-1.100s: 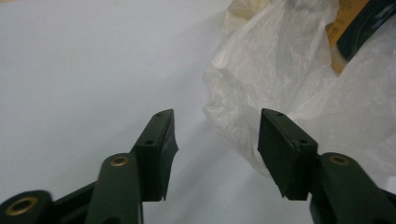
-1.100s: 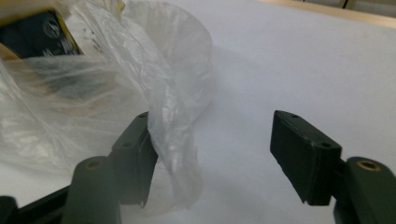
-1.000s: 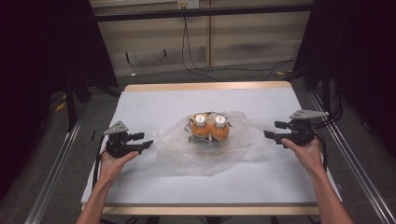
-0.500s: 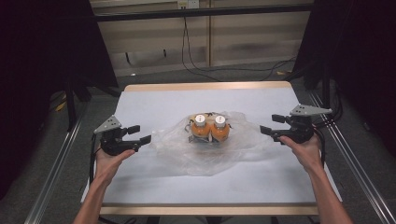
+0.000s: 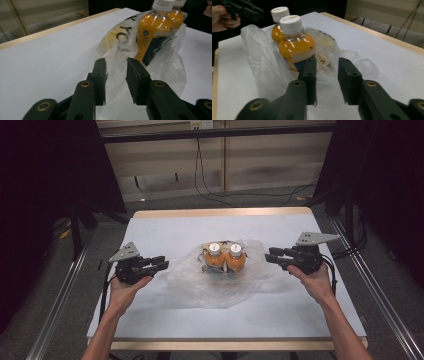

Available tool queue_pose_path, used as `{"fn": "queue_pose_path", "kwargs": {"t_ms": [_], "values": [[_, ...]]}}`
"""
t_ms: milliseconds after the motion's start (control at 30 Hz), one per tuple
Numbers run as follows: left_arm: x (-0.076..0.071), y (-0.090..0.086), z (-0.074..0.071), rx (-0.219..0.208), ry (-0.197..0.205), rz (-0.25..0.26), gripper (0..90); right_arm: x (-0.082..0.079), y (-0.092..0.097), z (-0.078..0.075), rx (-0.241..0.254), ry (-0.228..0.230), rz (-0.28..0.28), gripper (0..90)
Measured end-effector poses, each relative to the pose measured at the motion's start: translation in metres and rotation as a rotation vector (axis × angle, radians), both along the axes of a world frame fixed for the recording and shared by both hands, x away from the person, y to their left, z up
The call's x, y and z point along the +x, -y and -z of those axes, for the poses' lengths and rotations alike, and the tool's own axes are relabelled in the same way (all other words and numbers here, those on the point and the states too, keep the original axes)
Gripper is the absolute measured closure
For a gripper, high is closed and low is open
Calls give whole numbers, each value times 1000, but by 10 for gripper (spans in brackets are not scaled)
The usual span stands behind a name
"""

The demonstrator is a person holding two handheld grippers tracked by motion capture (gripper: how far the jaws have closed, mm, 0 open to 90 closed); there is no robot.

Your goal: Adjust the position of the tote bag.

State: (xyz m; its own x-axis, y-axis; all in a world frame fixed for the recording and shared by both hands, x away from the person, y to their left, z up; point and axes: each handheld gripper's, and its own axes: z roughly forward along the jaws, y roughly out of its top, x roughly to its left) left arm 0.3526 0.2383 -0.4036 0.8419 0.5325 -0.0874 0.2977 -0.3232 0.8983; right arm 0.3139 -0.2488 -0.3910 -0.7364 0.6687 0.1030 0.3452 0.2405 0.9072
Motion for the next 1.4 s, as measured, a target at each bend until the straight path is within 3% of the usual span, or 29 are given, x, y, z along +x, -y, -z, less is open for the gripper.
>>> {"fn": "queue_pose_path", "kwargs": {"t_ms": [133,267,300,467,500,567,600,700,767,800,933,1000,1100,1133,1333,1367,1400], "values": [[6,25,0,35,-8,91,786,7,-16,4,-49,-39,-63,815],[12,45,-1,56,-7,141,835,17,-29,5,-82,-58,-97,890],[17,53,-2,83,2,150,865,25,-36,4,-108,-71,-101,900],[26,72,-4,124,-8,202,900,38,-45,5,-147,-103,-123,900],[27,83,1,152,-21,239,900,45,-51,7,-161,-118,-150,900],[27,87,3,171,-23,242,900,49,-53,12,-164,-124,-144,900],[28,93,7,223,-27,246,900,53,-53,16,-159,-140,-150,900],[33,102,19,285,-51,243,900,57,-56,25,-176,-160,-154,900],[35,103,23,279,-59,237,900,59,-58,27,-189,-163,-160,900],[37,106,28,315,-69,244,900,62,-60,32,-196,-177,-165,900],[36,113,36,360,-74,275,900,68,-60,42,-221,-205,-158,900],[33,120,43,434,-65,272,900,68,-60,44,-233,-209,-159,900],[35,119,45,434,-80,270,900,67,-59,45,-231,-211,-158,900],[38,120,50,462,-84,271,900,68,-60,47,-229,-212,-152,900],[38,126,59,510,-84,257,900,74,-67,60,-256,-236,-145,900],[37,126,61,517,-93,258,900,76,-72,68,-294,-257,-141,900],[37,126,62,537,-96,254,900,76,-72,68,-294,-257,-141,900]]}}
